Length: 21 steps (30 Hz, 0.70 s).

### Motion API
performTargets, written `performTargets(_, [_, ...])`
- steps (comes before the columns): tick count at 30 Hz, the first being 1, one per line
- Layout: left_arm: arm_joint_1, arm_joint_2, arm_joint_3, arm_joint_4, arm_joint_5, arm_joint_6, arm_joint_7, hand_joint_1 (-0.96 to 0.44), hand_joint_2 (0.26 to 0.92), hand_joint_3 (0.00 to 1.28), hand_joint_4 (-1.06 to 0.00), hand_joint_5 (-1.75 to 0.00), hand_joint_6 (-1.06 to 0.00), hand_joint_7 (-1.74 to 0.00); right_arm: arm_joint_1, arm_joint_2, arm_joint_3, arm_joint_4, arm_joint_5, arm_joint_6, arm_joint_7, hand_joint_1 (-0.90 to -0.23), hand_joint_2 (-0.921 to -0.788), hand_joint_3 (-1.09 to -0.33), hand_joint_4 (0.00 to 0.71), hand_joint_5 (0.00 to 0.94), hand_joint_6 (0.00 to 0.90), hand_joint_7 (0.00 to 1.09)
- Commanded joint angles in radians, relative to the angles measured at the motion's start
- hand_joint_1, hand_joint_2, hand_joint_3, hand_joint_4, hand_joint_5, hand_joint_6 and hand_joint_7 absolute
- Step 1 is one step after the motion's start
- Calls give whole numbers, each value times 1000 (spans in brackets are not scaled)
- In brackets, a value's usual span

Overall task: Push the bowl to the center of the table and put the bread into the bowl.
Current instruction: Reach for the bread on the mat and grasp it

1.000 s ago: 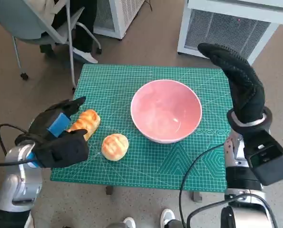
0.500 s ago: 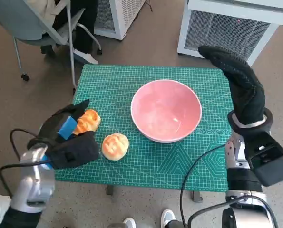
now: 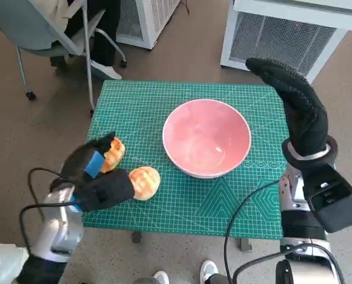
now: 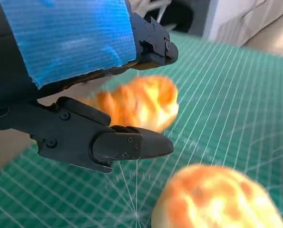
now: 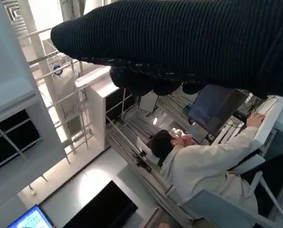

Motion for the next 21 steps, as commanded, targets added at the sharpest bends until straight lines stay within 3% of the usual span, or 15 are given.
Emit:
performTargets(1, [-33,-12,-6,64,4,-12,42,-596,921,286,-522,-90,-299,-19,26,-2,6,-1,-4,2,-5,-588,-921,-741,265,0,220,260])
performTargets(3, [-43,-16,-3,96,-3,-20,61,-560,921,262,-575,-141,-326,-24,26,-3,7,1,-4,1,-4,-582,-921,-743,265,0,217,261])
performTargets(4, [-48,-19,2,113,-8,-26,74,-538,921,248,-563,-246,-348,-19,25,-5,8,2,-4,1,-3,-580,-921,-745,265,0,215,263])
performTargets(6, [-55,-24,8,138,-17,-36,97,-477,921,216,-481,-599,-407,-20,25,-6,8,3,-3,1,-1,-578,-921,-747,265,0,211,265])
performTargets(9, [-64,-30,15,171,-26,-47,129,-387,921,176,-445,-936,-499,-45,25,-8,9,4,-2,0,1,-579,-921,-748,265,0,208,268])
performTargets(13, [-77,-39,23,213,-39,-57,172,-287,921,141,-505,-1100,-611,-97,24,-8,12,4,-2,-2,3,-582,-921,-749,265,0,202,274])
performTargets(18, [-93,-47,34,265,-57,-76,217,-199,921,114,-574,-1113,-691,-156,24,-8,17,6,-2,-7,5,-582,-921,-751,265,0,195,280])
performTargets(20, [-98,-49,41,282,-67,-88,232,72,921,137,-578,-1223,-716,-183,21,-9,19,11,3,-8,9,-582,-921,-753,266,1,191,282])
performTargets(21, [-100,-49,43,289,-73,-94,239,45,921,146,-566,-1249,-653,-578,19,-9,19,14,5,-8,11,-582,-921,-754,266,1,189,284])
